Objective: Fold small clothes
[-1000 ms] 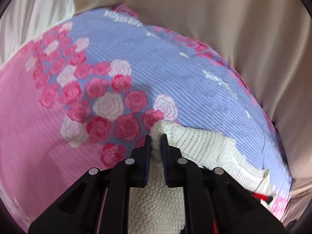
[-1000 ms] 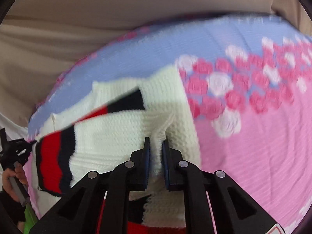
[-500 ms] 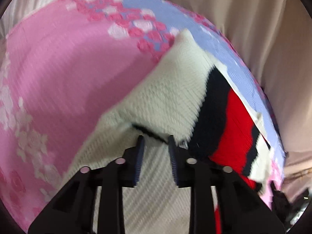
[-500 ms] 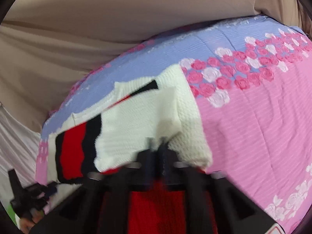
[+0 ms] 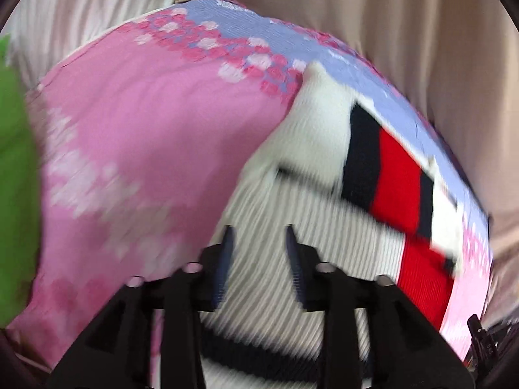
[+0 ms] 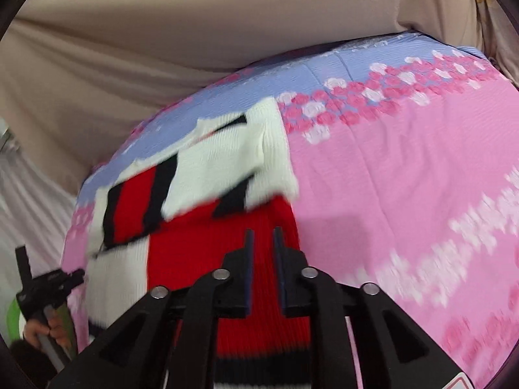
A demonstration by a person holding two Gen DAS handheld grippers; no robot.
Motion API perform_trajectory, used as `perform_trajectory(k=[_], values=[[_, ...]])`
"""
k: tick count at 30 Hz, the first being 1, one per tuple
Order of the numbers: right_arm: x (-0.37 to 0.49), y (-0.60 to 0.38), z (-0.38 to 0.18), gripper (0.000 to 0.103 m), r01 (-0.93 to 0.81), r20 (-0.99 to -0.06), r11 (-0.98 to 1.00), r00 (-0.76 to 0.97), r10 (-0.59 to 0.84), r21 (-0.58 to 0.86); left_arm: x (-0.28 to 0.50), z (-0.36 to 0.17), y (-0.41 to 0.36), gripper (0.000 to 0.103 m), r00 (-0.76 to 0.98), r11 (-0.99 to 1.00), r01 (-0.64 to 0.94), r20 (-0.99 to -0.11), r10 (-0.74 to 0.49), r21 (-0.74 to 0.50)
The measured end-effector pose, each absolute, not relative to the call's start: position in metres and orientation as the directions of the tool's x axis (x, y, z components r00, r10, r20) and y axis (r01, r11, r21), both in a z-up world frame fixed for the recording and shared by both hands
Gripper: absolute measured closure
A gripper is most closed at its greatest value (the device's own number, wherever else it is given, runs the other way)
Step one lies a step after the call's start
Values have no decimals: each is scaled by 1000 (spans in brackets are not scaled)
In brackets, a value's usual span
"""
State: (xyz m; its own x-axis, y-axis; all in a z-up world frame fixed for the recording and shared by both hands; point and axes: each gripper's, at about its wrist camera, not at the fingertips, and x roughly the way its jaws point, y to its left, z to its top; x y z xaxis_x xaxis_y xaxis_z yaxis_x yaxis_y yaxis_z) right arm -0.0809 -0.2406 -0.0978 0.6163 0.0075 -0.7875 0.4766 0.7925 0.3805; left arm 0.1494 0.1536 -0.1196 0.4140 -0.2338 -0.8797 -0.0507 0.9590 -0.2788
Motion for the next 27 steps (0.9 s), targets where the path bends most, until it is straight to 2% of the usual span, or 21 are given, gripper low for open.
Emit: perform_trajectory(k=[3,5,8,11,12,13,15,19,20,21,22,23,24,25,27], values=[[-142,-214,-110,64,454,-836,821,546,49,345,100,-123,173,53,357,965,-11,-903,-240,-261],[-181,-195,-124,61,443,-871,838,487,72,318,62,-129,188,46,311,969,-9,-922,-231,-246],[-221,-181,-153,58,465,-897,817,421,137,343,22,-140,196,43,281,980,20,-940,-193,-196],[-240,-177,-168,56,496,-870,753,449,203,432,-5,-151,196,42,222,979,8,-955,-198,-202],[-242,-176,-168,49,490,-857,746,470,210,451,-11,-155,195,42,202,973,1,-953,-227,-231],[-240,-175,-169,48,482,-852,745,476,219,461,-14,-158,193,41,190,970,-2,-952,-238,-243],[-231,-171,-169,48,444,-841,764,488,232,469,-18,-158,190,33,206,969,4,-947,-244,-249],[-218,-160,-171,48,399,-824,774,501,266,492,-16,-159,193,34,242,963,-36,-937,-250,-266],[-213,-158,-172,48,395,-822,774,503,268,494,-15,-158,195,41,259,961,-51,-933,-250,-272],[-212,-157,-173,48,393,-819,774,507,269,497,-12,-158,198,57,272,960,-54,-929,-251,-274],[-213,-156,-173,51,389,-816,773,508,275,502,-9,-156,201,65,276,958,-49,-926,-258,-281],[-212,-155,-173,66,390,-818,773,507,274,501,-7,-156,204,81,273,957,-43,-925,-266,-288],[-210,-157,-174,89,399,-820,770,506,267,497,-4,-156,205,91,264,952,-40,-922,-284,-305],[-212,-158,-174,95,404,-814,761,514,270,507,-3,-155,207,92,256,945,-43,-918,-304,-325],[-217,-166,-164,96,407,-792,752,559,243,518,-5,-148,205,94,271,943,-34,-912,-310,-330]])
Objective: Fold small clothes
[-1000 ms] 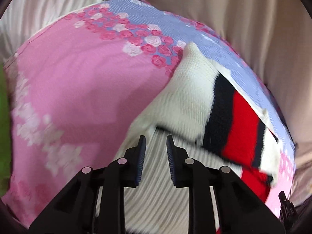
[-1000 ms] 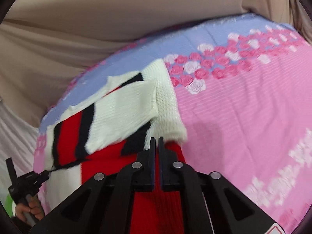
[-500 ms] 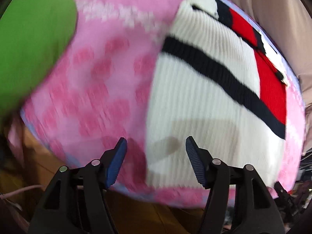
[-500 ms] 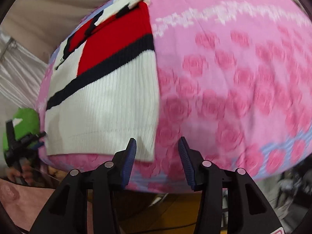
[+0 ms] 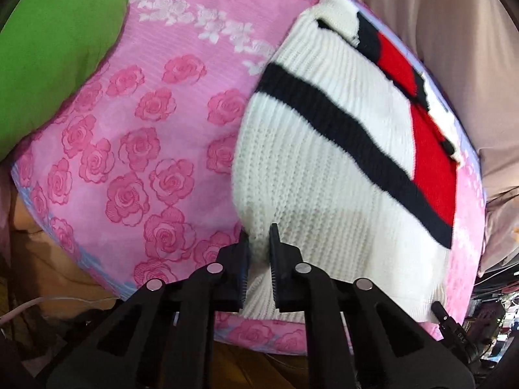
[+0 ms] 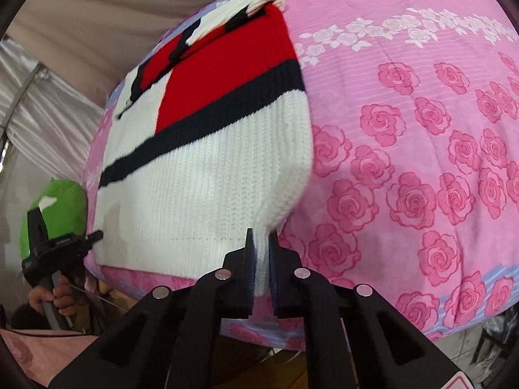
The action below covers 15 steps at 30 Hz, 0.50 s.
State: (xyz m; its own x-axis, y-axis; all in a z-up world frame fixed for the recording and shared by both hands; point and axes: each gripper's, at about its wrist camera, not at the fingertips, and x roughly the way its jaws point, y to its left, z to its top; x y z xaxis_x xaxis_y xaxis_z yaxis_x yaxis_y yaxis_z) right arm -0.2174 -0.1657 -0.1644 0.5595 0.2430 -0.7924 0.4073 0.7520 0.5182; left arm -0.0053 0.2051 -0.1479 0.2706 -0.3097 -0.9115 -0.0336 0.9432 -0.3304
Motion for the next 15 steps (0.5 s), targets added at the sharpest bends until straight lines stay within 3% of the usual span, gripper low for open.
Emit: perform_trajectory(k=[7,15], values=[[-249,-179,-104,97,329,-731,807,660,175,490,-41,-80,187,95,315,953,166,-903,-294,-252],[-321,-175,-114,97,198,-847,875,413,333,441,-115,-55,196,95,98,915,299,-945,-312,-271]])
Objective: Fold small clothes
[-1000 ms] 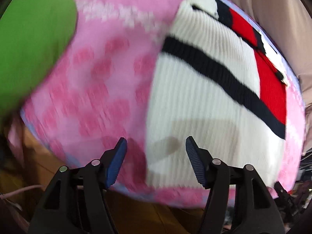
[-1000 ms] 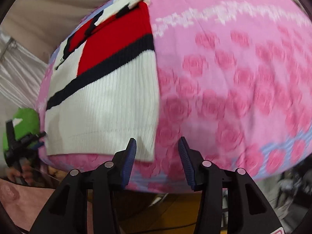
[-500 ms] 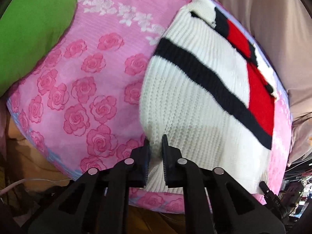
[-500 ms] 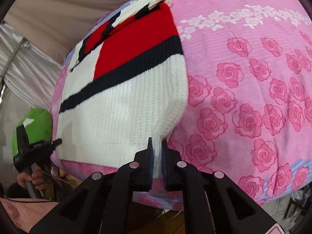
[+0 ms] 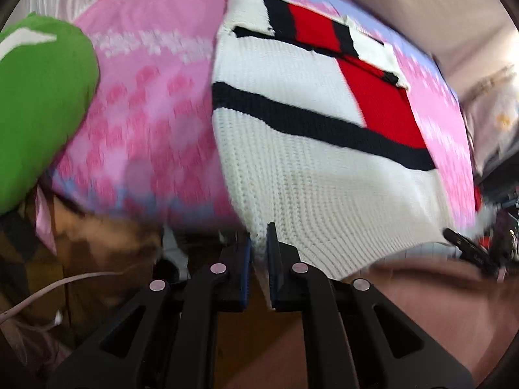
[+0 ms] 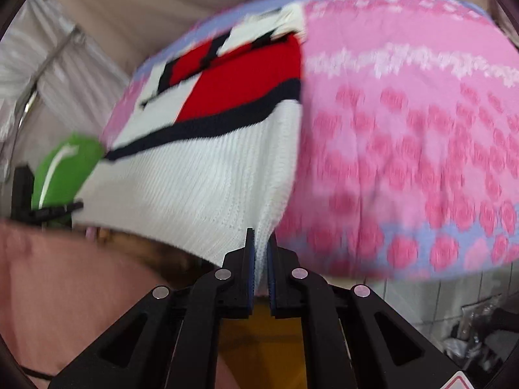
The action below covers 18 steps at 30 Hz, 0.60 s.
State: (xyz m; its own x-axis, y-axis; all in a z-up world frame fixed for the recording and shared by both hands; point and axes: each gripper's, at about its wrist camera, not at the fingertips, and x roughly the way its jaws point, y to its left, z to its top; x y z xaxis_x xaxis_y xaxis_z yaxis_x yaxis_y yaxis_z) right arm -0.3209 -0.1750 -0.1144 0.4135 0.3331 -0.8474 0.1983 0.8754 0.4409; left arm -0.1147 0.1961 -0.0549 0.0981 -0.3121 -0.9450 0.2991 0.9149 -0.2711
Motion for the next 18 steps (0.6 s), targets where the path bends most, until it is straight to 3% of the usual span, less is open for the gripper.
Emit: perform_trajectory(k=[4,8,11,13,18], values=[[-329,-183,-82,97,183,-803,854,479,355,487,-117,-30,198,95,106,911,297,-938,-329,-286],[-272,-222,-18,97,179,-623,822,742,248,540,-49,3,173,95,286,898,306,-869,-405,-318],[-210,-250,-4,97,147,-489,784,845,217,603,20,13,149,95,432,900,331,-802,-413,-285],[-166,-261,-10,97,172,-486,790,856,176,588,72,9,130,95,500,917,312,-778,-381,-248],[-61,-275,-45,97,306,-579,781,811,87,545,163,-23,93,95,542,959,200,-793,-279,-200]])
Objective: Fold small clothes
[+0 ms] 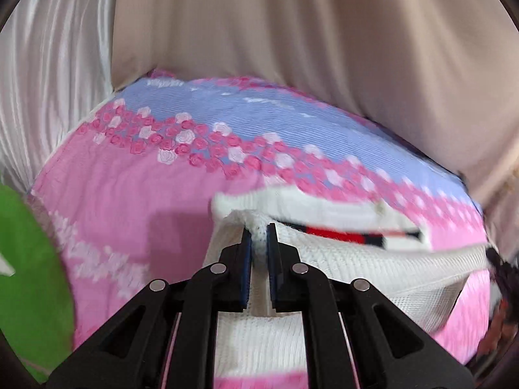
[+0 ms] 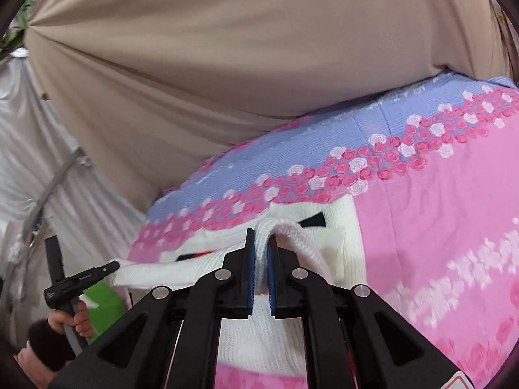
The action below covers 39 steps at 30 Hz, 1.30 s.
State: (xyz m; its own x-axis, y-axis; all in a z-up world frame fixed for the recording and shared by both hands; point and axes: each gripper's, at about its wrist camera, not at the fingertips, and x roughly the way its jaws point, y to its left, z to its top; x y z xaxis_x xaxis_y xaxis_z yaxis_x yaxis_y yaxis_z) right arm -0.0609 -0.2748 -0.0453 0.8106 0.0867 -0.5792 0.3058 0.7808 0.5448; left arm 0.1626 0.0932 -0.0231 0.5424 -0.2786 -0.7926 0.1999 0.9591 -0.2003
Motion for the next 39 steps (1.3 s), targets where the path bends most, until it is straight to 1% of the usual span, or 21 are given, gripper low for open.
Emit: perform_trajectory(k=[4,6,7,8,9,10,11,12,13,14,18,22,26,28,29,30,31,32,33,37,39], values=[[-12,-285,-68,96,418,-659,750,752,31,513,195,-53,71,94,545,982,127,-817,-189,-142],[-1,-286,-76,91,446,-678,734,734,27,512,209,-67,63,90,533,989,80,-833,-150,-127],[2,-288,-78,91,460,-682,728,731,14,508,211,-69,64,88,534,990,64,-833,-143,-129],[4,-291,-80,88,466,-672,714,740,9,523,214,-72,66,78,541,991,45,-831,-129,-124],[2,-293,-79,80,468,-658,700,753,3,540,215,-72,68,72,557,992,28,-823,-115,-119],[-5,-297,-77,73,476,-639,686,769,-21,550,215,-71,72,61,572,992,26,-812,-115,-122],[-9,-298,-75,61,476,-628,686,778,-35,551,213,-68,78,55,594,991,36,-795,-127,-131],[-18,-300,-74,55,474,-616,686,786,-47,552,209,-64,82,53,608,990,53,-782,-139,-134],[-27,-300,-75,53,476,-615,685,787,-52,552,200,-61,90,46,618,989,69,-773,-144,-130],[-40,-299,-80,53,482,-626,688,778,-51,542,194,-60,95,42,619,989,74,-771,-147,-129],[-95,-280,-116,51,545,-725,696,687,-50,469,151,-80,127,35,544,987,32,-826,-149,-157],[-135,-260,-162,50,600,-789,636,614,24,486,101,-127,158,35,403,966,-107,-898,-175,-236],[-126,-248,-188,49,583,-789,608,603,121,539,87,-148,155,35,360,946,-153,-907,-217,-286],[-115,-244,-185,46,574,-784,621,611,109,534,91,-151,148,35,357,944,-156,-908,-219,-289],[-106,-243,-184,47,562,-782,630,611,121,536,95,-151,145,39,361,945,-161,-908,-213,-285],[-100,-242,-184,62,564,-786,631,607,121,533,98,-151,142,48,362,943,-156,-905,-222,-293],[-96,-243,-182,80,562,-782,627,610,127,540,104,-149,138,61,349,944,-152,-910,-225,-292],[-95,-244,-176,90,556,-770,616,624,135,559,105,-146,138,79,345,940,-151,-907,-240,-306],[-98,-244,-166,90,552,-757,612,642,120,566,104,-141,139,86,343,928,-141,-896,-281,-345],[-137,-254,-122,92,516,-710,636,700,73,574,85,-110,152,88,364,934,-81,-882,-298,-349],[-162,-255,-112,93,514,-721,658,690,64,550,67,-105,159,88,322,934,-48,-891,-321,-354]])
